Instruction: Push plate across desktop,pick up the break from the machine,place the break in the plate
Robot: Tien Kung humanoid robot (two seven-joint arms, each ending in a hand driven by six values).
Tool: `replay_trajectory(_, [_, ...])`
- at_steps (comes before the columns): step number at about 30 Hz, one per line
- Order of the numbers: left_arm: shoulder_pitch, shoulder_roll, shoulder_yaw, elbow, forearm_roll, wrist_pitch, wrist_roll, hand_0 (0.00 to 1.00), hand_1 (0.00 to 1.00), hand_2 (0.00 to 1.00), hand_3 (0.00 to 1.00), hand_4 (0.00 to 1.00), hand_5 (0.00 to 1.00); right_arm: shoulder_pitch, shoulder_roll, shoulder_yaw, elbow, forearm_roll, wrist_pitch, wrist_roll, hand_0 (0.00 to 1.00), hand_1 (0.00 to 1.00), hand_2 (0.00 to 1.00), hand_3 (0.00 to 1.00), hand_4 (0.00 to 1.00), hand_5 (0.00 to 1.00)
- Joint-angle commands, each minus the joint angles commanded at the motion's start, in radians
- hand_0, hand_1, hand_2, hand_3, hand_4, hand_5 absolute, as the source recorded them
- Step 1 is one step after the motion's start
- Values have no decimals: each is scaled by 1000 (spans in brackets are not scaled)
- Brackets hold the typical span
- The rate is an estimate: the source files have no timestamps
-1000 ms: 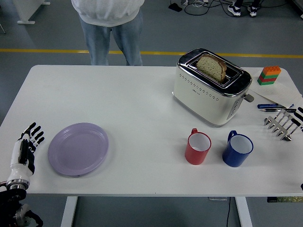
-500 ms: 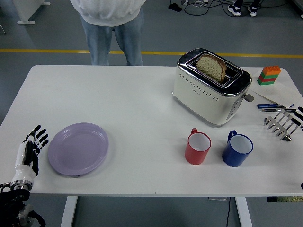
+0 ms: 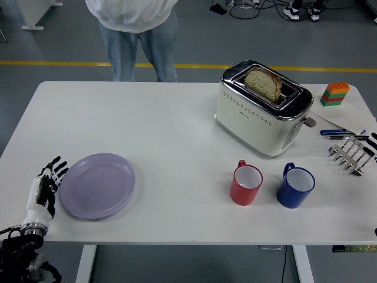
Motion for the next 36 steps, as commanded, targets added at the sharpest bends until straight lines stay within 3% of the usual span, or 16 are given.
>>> replay_trajectory(20, [-49,-53,94,34,-26,3,-9,767,797,816,842,460,998,0,-1,-14,-1,1,1,0,714,675,676,622,510,414])
replay_trajectory(36, [-73,-84,170,29,-69,10,-26,767,795,813,839,458,998,-4,-3,-20,-1,1,0,0,713,675,676,621,509,415])
